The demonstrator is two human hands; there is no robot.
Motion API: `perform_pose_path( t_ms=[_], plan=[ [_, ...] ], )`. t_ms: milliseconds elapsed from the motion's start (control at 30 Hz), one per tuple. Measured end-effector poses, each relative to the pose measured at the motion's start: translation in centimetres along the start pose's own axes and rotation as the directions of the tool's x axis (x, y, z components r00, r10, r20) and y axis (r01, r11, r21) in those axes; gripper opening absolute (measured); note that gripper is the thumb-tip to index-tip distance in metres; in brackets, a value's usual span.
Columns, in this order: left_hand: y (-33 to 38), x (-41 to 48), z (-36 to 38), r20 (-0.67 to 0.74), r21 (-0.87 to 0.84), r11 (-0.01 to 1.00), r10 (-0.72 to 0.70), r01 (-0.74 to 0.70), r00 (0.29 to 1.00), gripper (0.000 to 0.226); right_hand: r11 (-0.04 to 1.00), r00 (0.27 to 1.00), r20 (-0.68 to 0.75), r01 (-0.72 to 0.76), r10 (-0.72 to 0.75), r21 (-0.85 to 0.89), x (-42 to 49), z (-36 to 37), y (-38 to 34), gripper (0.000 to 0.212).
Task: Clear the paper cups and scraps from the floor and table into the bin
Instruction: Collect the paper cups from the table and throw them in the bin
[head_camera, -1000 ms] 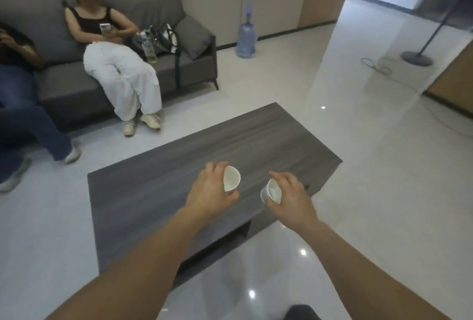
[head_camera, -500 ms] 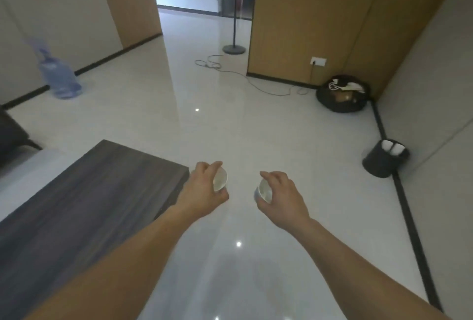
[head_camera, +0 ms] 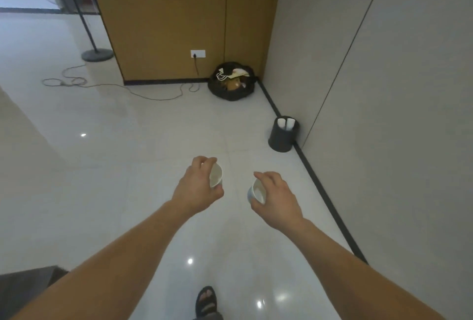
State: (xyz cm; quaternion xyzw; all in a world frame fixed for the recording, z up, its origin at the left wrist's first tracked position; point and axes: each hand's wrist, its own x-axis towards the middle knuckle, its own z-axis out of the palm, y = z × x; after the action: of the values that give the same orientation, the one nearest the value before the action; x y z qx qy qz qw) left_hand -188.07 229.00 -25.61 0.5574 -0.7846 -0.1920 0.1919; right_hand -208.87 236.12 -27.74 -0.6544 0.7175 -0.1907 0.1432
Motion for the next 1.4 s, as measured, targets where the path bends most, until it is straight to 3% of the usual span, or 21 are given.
perform_pose_path(
  t_ms=[267, 500, 1000, 1233, 1400],
  plan=[
    [4.2, 17.1, 3.4, 0.118, -0.066, 0.983, 0.178, -0.171, 0.977, 0.069, 0.980, 0.975, -0.095, -0.199, 0.200, 0.010, 11.5, -3.8, 5.5, 0.065],
    [9.6, 30.9, 8.7, 0.159, -0.070, 0.948, 0.317, -0.309, 0.935, 0.065, 0.960, 0.946, -0.165, -0.275, 0.278, 0.046, 22.2, -6.0, 12.4, 0.063],
    [16.9, 58.0, 16.6, 0.204, 0.012, 0.975, 0.213, -0.220, 0.956, 0.068, 0.962, 0.955, -0.120, -0.264, 0.271, 0.069, 48.5, -13.8, 29.6, 0.066],
    [17.2, 72.1, 22.6, 0.231, -0.068, 0.978, 0.208, -0.198, 0.950, 0.067, 0.941, 0.938, -0.081, -0.334, 0.337, 0.052, 60.5, -13.9, 36.6, 0.065],
    [18.1, 82.0, 26.2, 0.330, -0.114, 0.974, 0.225, -0.197, 0.917, 0.070, 0.927, 0.925, -0.051, -0.374, 0.375, 0.043, 69.5, -14.0, 40.6, 0.067]
  ],
)
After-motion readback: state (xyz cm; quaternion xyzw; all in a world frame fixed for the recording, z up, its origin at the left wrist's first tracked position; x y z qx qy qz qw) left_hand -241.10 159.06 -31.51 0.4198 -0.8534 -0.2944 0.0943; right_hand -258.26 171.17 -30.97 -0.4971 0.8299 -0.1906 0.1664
